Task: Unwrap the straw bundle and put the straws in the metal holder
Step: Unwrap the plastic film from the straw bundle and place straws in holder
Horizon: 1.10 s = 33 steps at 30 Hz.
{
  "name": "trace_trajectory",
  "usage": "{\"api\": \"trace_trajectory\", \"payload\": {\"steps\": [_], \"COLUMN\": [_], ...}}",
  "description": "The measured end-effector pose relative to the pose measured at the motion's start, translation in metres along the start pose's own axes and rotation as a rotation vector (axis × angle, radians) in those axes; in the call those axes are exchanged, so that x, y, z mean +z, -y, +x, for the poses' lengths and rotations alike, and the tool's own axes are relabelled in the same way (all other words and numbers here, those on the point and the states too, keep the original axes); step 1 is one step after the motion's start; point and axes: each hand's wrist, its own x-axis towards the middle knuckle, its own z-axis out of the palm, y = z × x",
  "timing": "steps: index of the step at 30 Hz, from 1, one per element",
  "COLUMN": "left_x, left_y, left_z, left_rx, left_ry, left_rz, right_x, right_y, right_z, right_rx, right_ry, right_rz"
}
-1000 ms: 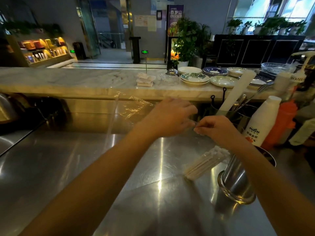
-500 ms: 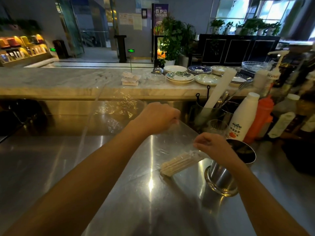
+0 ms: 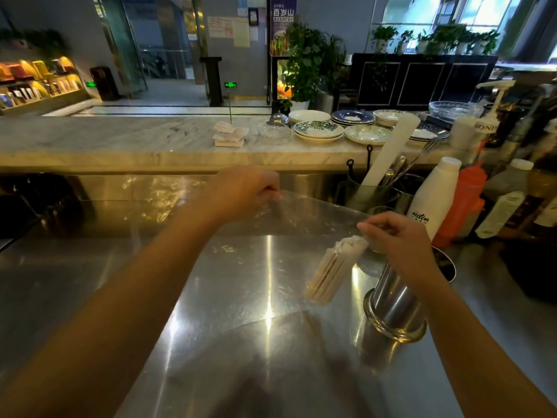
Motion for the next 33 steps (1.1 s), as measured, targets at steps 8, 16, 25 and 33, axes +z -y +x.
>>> {"api": "trace_trajectory", "payload": {"steps": [8, 16, 25, 33], "left_x": [0.026, 0.029, 0.034, 0.045], "left_y": [0.027, 0.045, 0.054, 0.056], "left_z": [-0.027, -0.039, -0.043, -0.047], "left_rx": [-0.11, -0.163, -0.243, -0.289], "left_ry": [0.136, 0.102, 0.174, 0.258], "left_rz": [-0.139, -0.15, -0.209, -0.307], "right_x": [0.022, 0.021, 0.018, 0.024], "right_y": [-0.011, -0.015, 0.015, 0.036], "right_z": [-0.007, -0.013, -0.003, 0.011], "right_rx": [0.048, 0.127, 0.014, 0.015], "right_ry": [0.09, 0.134, -0.031, -0.177], "right_rz": [0.007, 0.048, 0.039, 0.158]}}
